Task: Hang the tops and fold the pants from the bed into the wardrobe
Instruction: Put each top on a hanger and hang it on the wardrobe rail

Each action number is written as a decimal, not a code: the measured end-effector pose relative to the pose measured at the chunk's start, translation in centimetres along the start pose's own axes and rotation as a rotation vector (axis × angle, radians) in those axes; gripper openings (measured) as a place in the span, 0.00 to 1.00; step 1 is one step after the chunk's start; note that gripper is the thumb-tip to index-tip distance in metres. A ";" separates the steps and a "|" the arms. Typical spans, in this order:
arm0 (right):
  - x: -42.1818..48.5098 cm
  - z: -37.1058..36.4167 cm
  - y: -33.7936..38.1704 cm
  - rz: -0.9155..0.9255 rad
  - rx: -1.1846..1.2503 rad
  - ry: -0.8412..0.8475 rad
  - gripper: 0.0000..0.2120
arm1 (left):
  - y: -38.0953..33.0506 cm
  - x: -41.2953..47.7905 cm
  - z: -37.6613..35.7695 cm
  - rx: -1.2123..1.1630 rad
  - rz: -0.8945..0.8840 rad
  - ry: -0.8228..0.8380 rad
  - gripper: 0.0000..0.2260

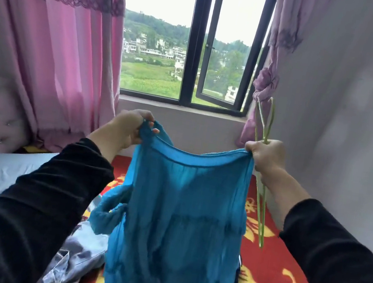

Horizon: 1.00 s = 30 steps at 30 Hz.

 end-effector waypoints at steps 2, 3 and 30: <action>0.0 0.5 0.9 0.005 -0.013 0.047 0.05 | -1.3 -0.7 0.0 0.051 0.002 0.026 0.03; 0.1 0.7 1.3 -0.012 -0.006 0.083 0.07 | -1.9 -1.0 0.2 0.049 0.016 0.056 0.04; -1.9 -0.7 0.8 0.087 0.025 0.087 0.23 | -2.3 -3.2 -3.5 0.033 -0.015 0.360 0.20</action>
Point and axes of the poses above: each hand's wrist, its own x-axis towards the middle knuckle, its own z-axis out of the back of the hand, y = z × x, the point moved 1 cm from there along x, towards the middle knuckle, and after that the axes turned 4 degrees about y, right-handed, at the moved point
